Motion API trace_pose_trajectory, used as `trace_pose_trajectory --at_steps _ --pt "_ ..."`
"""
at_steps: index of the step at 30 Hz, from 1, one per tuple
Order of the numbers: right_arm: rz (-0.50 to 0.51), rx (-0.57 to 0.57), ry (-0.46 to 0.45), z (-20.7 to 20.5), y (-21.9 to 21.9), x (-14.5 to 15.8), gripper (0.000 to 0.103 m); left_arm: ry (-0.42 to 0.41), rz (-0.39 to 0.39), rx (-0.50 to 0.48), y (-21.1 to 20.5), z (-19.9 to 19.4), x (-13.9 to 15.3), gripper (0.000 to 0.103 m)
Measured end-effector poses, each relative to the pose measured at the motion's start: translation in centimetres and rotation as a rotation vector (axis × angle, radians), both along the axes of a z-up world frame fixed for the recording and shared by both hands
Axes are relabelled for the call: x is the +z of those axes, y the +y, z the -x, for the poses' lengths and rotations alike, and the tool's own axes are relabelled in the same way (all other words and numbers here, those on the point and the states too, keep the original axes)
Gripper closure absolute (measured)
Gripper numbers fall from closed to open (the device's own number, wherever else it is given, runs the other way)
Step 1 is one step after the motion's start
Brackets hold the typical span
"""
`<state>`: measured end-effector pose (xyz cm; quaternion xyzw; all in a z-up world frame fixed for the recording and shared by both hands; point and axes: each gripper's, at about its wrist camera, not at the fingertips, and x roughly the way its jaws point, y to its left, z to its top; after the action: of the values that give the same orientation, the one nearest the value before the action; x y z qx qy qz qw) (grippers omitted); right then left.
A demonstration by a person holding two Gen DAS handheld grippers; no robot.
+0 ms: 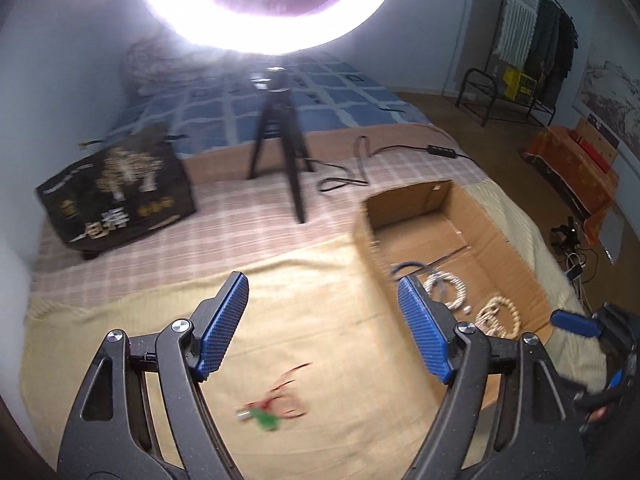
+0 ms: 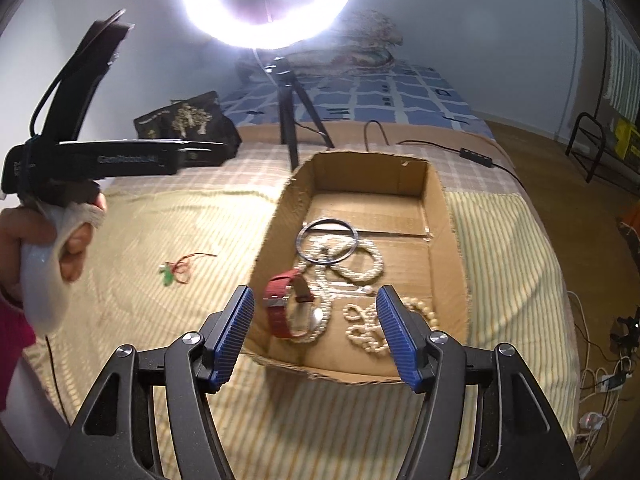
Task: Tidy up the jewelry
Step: 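Move both tools back over the bed toward the jade pendant and pearl earring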
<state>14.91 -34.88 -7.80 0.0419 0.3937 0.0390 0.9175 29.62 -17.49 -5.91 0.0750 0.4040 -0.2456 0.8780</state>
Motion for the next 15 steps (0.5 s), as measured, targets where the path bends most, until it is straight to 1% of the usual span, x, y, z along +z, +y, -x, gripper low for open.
trace_pose_trajectory --at_steps 6,11,15 --pt "-0.026 0.048 0.007 -0.6 1.5 0.3 0.040 0.009 0.010 0.042 5.9 0.5 -0.5 0.023" --pt "-0.034 0.082 0.012 -1.3 2.6 0.9 0.040 0.041 0.032 0.061 9.5 1.3 -1.8 0.023" --pt "-0.026 0.120 0.020 -2.1 3.8 1.3 0.040 0.056 0.020 0.063 11.5 2.3 -3.3 0.023"
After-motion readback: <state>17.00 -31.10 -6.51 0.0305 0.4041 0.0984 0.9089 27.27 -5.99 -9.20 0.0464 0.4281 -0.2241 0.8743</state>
